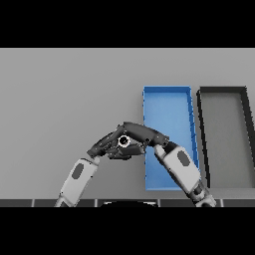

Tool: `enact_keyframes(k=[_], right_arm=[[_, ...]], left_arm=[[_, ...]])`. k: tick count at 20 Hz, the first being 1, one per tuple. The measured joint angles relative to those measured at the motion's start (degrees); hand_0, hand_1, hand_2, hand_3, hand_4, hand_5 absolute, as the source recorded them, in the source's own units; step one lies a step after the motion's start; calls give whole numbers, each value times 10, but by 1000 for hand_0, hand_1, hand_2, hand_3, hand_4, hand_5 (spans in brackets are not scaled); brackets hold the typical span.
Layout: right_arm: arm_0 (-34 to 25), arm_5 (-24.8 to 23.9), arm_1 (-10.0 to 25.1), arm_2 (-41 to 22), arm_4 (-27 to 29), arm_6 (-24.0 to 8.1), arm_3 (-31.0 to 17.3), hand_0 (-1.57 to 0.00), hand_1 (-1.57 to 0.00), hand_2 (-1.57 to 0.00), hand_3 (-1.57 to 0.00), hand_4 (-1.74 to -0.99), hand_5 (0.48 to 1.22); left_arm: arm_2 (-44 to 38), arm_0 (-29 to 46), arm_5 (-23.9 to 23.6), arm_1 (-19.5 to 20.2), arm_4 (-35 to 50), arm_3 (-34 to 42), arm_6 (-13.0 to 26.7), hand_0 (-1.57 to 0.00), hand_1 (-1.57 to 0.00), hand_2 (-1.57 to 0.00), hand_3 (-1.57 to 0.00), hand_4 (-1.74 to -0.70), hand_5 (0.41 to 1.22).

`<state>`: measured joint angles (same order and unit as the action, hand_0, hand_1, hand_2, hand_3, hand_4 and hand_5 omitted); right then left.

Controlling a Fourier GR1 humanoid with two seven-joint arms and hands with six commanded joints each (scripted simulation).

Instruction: Pick up the blue pipe and place it into the blue bin.

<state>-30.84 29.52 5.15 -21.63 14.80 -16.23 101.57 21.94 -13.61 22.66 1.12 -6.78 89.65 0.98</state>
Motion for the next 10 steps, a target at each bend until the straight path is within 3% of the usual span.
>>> enact_keyframes(k=[1,3,6,8,9,10], right_arm=[[-1,-1,-4,0,-2,6,-2,-1570,-1570,-1570,-1569,-1740,1219],[-7,5,-5,8,7,-2,-9,-1570,-1570,-1570,-1569,-1741,1220],[-5,-2,-9,15,28,0,-1,-1571,-1571,-1571,-1570,-1741,1220],[-10,-10,-16,28,79,-23,-3,-1571,-1571,-1571,-1570,-1741,1221],[-20,-14,-17,33,97,-53,1,-1571,-1571,-1571,-1571,-1741,1221],[-31,-25,-15,44,124,-66,5,-1571,-1571,-1571,-1571,-1741,1221]], left_arm=[[-3,4,3,4,5,1,-1,-125,-114,-110,-99,-970,647],[-4,7,2,-2,16,10,39,-79,-73,-70,-63,-968,567],[-5,6,-6,2,3,2,22,-40,-37,-35,-32,-938,495],[-5,2,-7,1,0,-1,29,-25,-23,-22,-20,-922,482],[-1,9,-8,2,-2,1,14,-20,-18,-18,-16,-916,474],[-4,5,-6,5,-1,-1,27,-16,-14,-14,-12,-913,470]])
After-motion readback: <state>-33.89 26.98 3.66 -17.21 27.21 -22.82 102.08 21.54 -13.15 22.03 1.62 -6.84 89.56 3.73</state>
